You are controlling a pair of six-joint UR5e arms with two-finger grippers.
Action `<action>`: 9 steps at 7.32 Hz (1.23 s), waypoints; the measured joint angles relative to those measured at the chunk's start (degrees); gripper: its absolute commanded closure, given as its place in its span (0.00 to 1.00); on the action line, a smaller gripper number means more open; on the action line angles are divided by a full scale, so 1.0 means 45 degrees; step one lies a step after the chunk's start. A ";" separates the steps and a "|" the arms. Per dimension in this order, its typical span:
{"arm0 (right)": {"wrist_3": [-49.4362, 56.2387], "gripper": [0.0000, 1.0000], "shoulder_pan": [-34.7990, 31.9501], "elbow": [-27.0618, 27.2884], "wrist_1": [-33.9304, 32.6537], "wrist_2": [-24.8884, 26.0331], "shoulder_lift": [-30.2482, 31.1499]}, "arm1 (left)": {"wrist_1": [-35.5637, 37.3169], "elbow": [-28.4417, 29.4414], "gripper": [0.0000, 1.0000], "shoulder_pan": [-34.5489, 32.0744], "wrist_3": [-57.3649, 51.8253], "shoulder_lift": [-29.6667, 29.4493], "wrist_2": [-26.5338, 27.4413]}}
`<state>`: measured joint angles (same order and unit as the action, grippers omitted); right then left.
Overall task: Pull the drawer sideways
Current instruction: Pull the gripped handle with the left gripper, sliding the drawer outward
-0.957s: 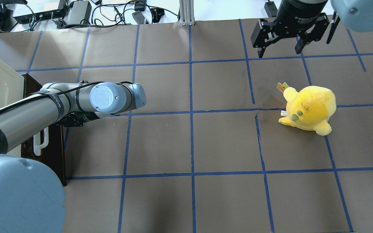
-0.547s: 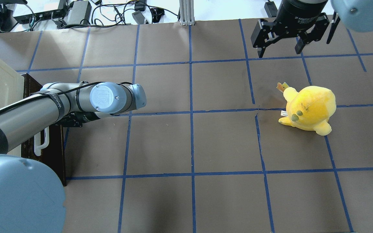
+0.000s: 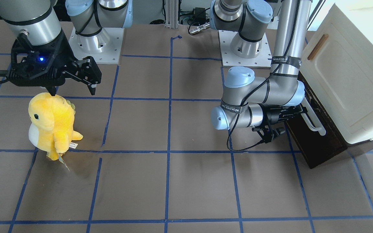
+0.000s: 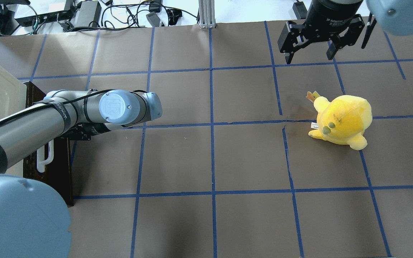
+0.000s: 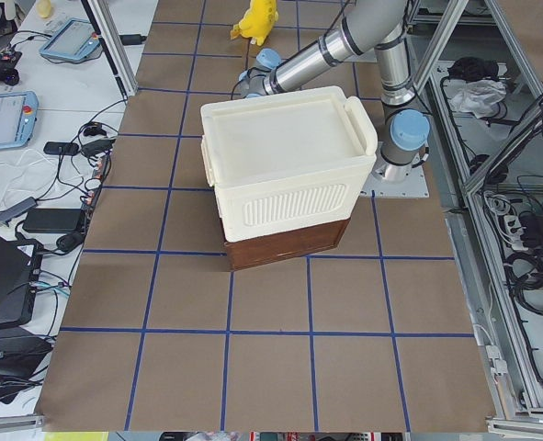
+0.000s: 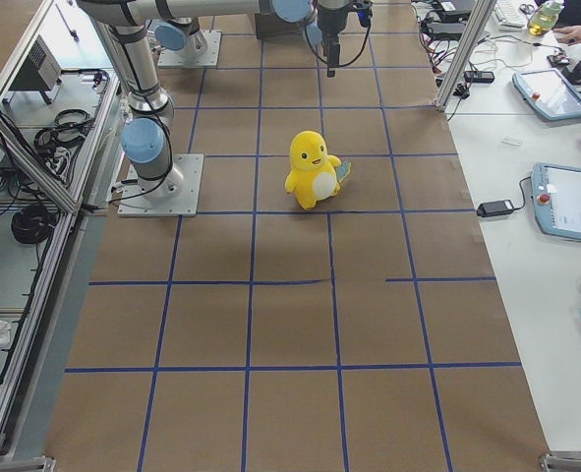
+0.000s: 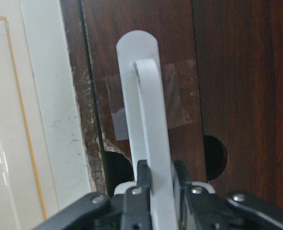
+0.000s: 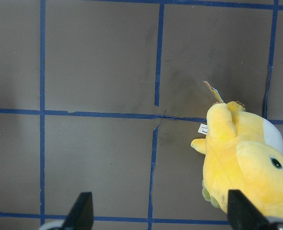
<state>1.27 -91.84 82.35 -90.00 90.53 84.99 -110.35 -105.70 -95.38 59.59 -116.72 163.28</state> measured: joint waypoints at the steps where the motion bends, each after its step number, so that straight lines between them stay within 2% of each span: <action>1: 0.0000 0.00 0.0000 0.0000 0.0000 0.0004 0.0000 | -0.0005 0.0007 0.84 -0.0025 0.0000 0.0009 0.0002; 9: -0.0009 0.00 0.0000 0.0000 0.0000 0.0000 0.0000 | 0.0012 0.0050 0.85 -0.0105 -0.0004 -0.0167 0.0037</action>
<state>1.23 -91.85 82.35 -90.00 90.53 84.99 -110.30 -105.47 -95.85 59.57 -117.47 163.45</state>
